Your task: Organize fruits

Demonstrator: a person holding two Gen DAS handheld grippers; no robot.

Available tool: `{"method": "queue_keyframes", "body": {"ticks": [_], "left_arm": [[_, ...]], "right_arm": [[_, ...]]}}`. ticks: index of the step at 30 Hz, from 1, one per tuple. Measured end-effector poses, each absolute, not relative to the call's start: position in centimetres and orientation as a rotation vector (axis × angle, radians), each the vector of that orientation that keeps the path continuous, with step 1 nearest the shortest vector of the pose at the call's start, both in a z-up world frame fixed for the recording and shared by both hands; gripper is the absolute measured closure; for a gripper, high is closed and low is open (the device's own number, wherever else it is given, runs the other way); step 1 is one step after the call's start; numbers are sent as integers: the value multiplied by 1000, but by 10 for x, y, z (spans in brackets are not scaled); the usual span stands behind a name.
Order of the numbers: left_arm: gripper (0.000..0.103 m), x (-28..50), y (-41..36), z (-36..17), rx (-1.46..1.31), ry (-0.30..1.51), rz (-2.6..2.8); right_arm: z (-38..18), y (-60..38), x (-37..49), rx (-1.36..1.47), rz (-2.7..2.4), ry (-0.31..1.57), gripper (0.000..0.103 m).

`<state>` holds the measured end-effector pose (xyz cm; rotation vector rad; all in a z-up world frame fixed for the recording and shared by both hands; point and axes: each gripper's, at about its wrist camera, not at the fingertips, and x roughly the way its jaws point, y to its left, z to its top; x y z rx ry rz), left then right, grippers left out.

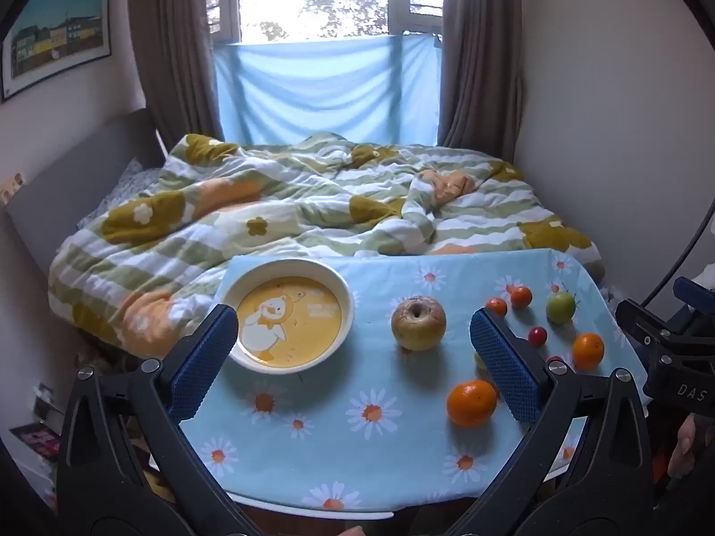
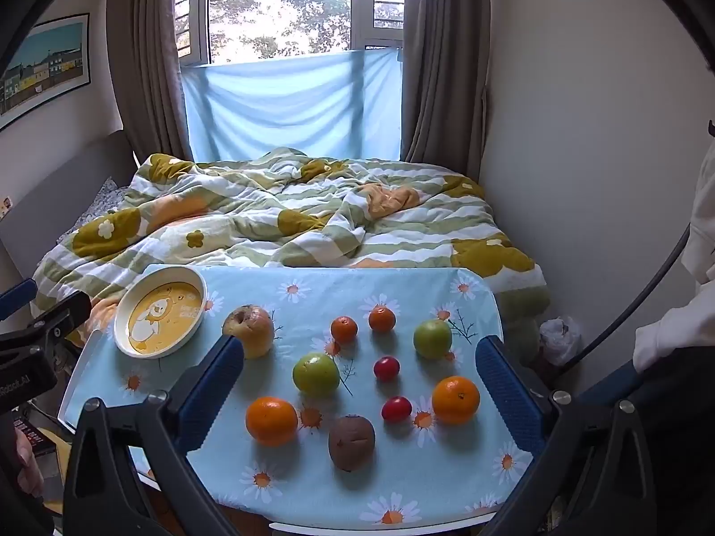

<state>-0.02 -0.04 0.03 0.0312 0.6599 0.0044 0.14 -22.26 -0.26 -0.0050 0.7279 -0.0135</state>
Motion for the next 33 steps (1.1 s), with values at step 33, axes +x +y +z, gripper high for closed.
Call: {"method": "queue_keyframes", "body": {"ticks": [33], "left_arm": [[0,0,7,2,12,645,9]], "right_arm": [[-4,-221,0,-3,-12,730,0]]}}
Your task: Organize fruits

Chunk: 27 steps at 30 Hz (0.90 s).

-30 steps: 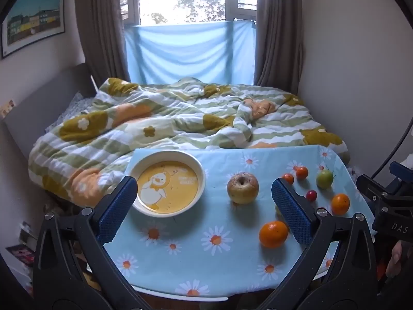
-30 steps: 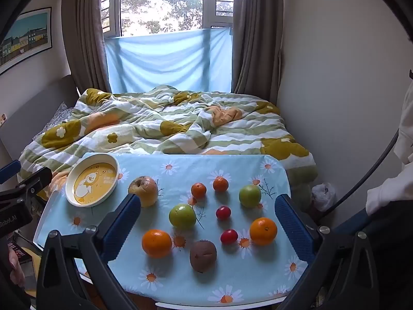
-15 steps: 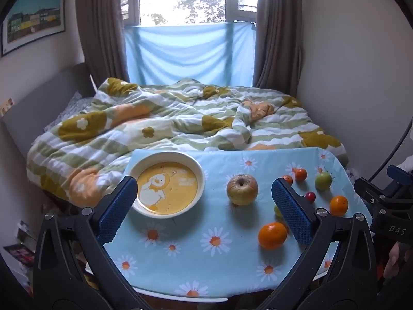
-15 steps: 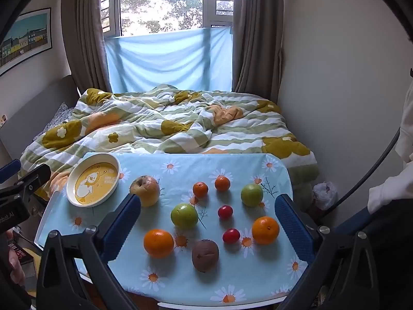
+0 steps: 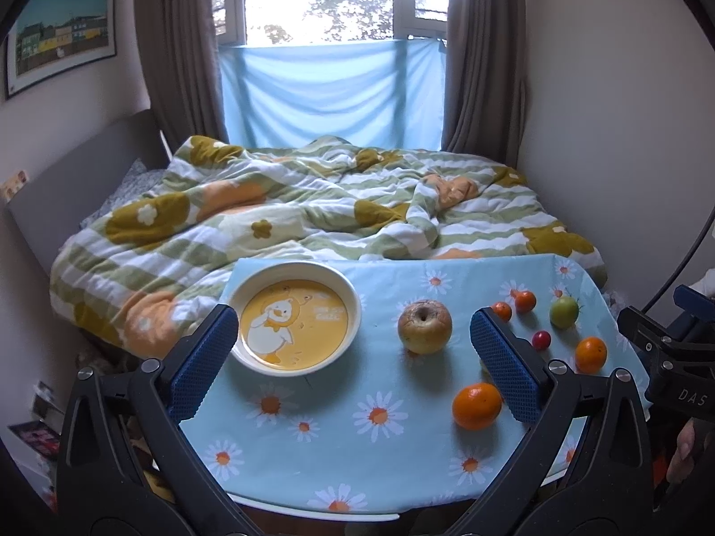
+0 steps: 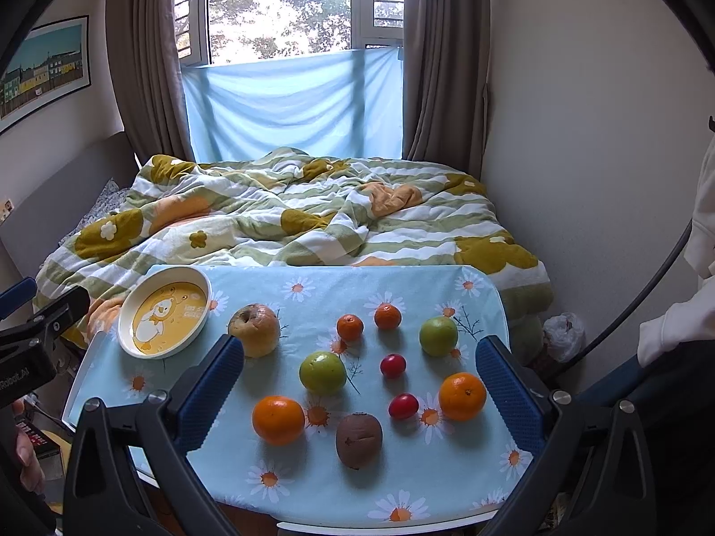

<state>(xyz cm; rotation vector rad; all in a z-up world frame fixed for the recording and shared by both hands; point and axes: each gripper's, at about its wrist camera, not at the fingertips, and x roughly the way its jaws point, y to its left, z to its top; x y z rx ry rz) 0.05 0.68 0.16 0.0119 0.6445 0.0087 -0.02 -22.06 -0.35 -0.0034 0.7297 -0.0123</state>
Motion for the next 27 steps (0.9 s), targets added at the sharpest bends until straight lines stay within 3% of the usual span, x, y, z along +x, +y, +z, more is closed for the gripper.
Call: {"method": "queue_keyframes", "body": {"ticks": [27], "left_arm": [[0,1,5,6,6,635,8]], "right_arm": [[-1,-221,0,-4,-12,724,0]]}}
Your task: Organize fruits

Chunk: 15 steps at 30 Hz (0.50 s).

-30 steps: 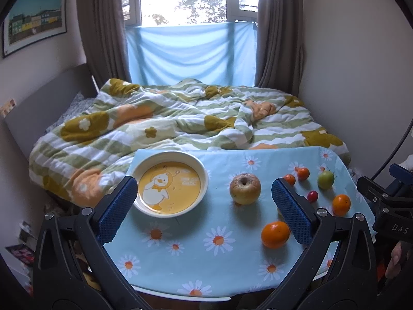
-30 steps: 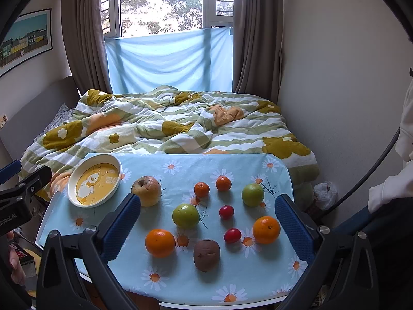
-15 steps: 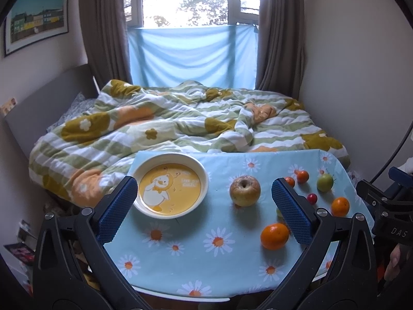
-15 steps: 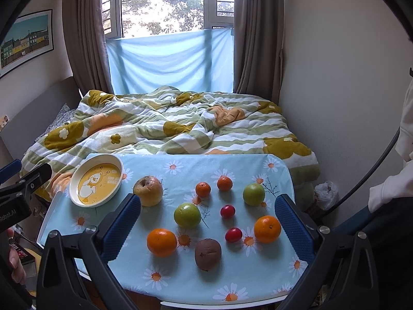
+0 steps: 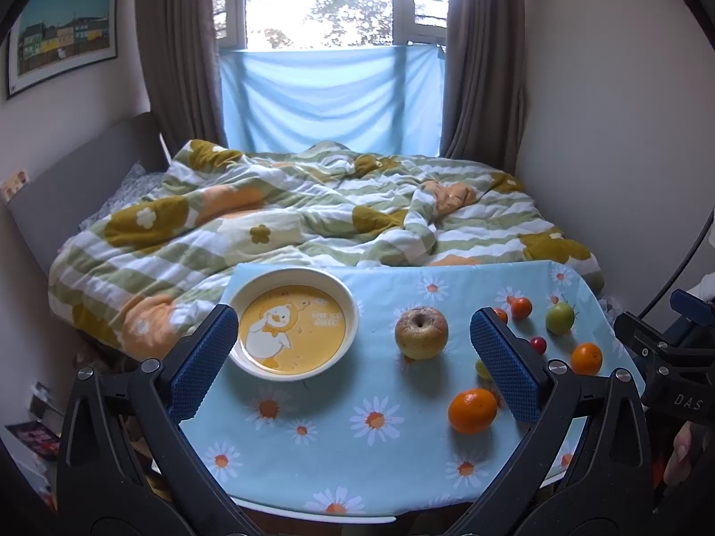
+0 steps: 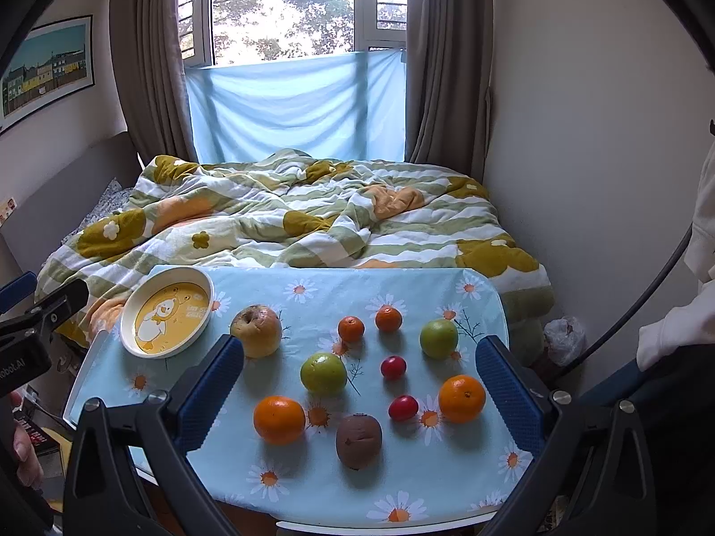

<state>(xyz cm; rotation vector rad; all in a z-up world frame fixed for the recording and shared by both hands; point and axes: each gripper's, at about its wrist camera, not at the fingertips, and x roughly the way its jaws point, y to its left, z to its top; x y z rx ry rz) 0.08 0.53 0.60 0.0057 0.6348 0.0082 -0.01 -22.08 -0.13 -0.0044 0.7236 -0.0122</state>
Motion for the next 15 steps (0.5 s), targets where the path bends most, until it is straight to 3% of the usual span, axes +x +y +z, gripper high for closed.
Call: {"method": "queue_keyframes", "body": {"ticks": [15], "left_arm": [[0,0,5,5,5,632,7]], "right_arm": [[1,-223,0,1,-13,723,0]]}}
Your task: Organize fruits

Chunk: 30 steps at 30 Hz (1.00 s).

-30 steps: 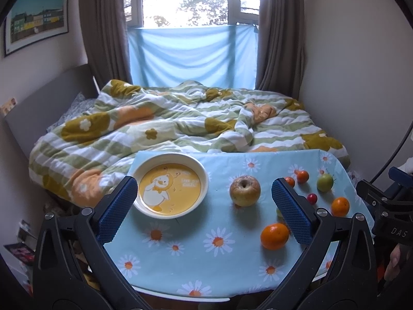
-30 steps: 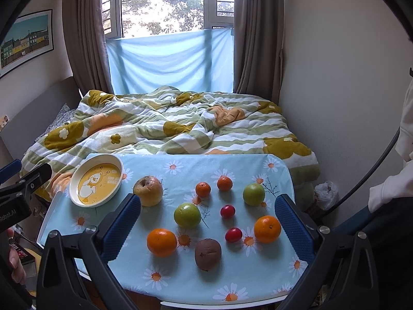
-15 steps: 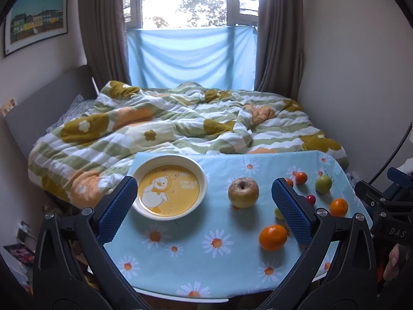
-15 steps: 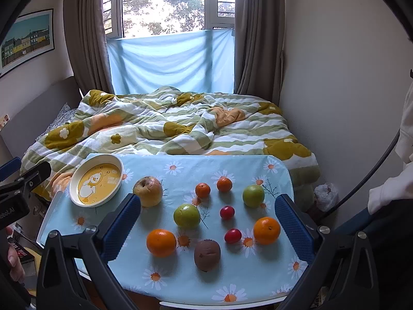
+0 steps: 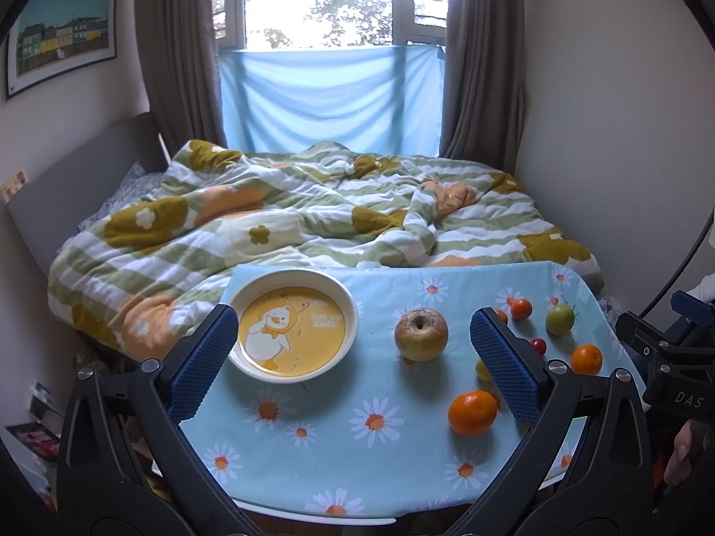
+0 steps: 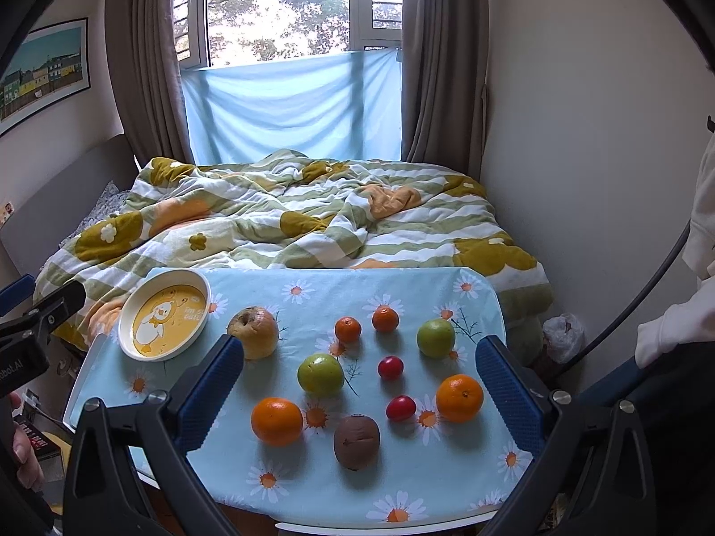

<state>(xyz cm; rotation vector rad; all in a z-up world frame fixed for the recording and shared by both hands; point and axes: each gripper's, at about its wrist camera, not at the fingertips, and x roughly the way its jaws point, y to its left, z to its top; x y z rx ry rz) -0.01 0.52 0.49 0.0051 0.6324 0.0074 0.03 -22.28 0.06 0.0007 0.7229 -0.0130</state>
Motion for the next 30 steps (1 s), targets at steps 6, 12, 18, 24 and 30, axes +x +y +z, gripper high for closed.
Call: {"method": "queue_keyframes", "body": {"ticks": [6,12,18,24,30], "left_arm": [[0,0,6,5,5,633,7],[0,0,5,6,5,632,6],[0,7,1,11,1,641,-5],[0,17,-5,7,20,677,-22],[0,22,-22,-24,42,776,-82]], "right_arm": [[1,-223,0,1,-12,724,0],[0,-223,0,3,-12,723,0],[-1,-226,0,-7,-19,725,0],[-8,-234,0,24,-2,745,0],[-33,-251,1,42,2,823,0]]}}
